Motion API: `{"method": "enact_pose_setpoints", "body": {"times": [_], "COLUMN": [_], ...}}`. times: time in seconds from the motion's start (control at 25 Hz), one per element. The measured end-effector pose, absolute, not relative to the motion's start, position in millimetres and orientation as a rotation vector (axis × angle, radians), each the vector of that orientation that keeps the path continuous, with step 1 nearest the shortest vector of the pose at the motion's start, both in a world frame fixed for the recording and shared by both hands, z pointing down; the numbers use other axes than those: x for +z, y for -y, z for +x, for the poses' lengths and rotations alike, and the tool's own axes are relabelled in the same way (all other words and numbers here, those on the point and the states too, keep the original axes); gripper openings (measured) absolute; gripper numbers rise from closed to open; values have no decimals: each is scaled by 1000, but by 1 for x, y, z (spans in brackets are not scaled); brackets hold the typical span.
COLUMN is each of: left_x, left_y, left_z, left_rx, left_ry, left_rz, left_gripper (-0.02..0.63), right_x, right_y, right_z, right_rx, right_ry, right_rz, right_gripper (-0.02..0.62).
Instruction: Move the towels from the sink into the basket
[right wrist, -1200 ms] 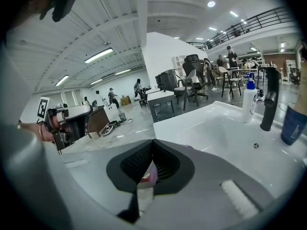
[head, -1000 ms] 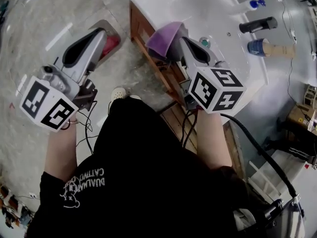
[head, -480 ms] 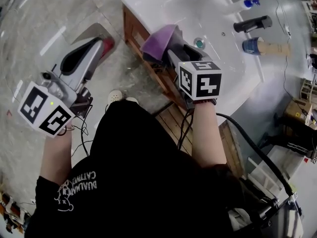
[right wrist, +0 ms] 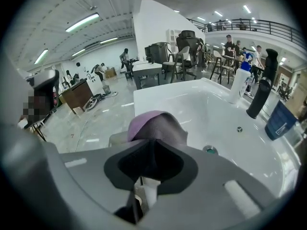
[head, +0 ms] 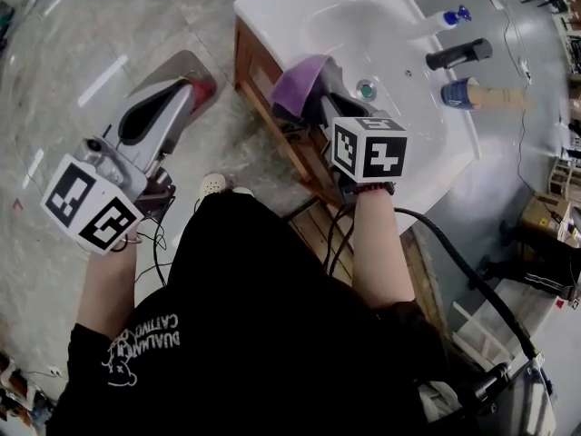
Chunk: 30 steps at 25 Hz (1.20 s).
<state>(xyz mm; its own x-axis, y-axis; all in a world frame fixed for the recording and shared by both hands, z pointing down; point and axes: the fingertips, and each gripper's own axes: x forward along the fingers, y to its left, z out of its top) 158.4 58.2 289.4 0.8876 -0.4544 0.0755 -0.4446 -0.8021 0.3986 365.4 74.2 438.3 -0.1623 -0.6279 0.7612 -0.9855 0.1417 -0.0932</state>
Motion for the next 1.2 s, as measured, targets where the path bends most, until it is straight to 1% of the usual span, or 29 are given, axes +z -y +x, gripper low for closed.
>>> {"method": "enact_pose_setpoints", "body": {"times": [0.32, 0.52, 0.84, 1.0, 1.2], "left_x": [263, 242, 194, 186, 179], "left_y": [-90, -107, -135, -146, -149], "left_z": [133, 124, 93, 68, 34], "left_rx": [-71, -116, -193, -193, -223], "left_ry": [754, 825, 968, 1061, 1160], "left_rz": [2654, 2665, 2752, 2730, 2702], "left_gripper": [3, 3, 3, 3, 3], "right_x": [380, 323, 229, 208, 204], "right_y": [-87, -91, -98, -105, -101], "right_z": [329, 305, 244, 212, 171], "right_rx": [759, 610, 361, 299, 269], "right_ry": [2029, 2222, 2512, 2580, 2627], "right_rz": [1494, 1459, 1334, 1238, 1143], "right_gripper": [41, 40, 40, 40, 40]}}
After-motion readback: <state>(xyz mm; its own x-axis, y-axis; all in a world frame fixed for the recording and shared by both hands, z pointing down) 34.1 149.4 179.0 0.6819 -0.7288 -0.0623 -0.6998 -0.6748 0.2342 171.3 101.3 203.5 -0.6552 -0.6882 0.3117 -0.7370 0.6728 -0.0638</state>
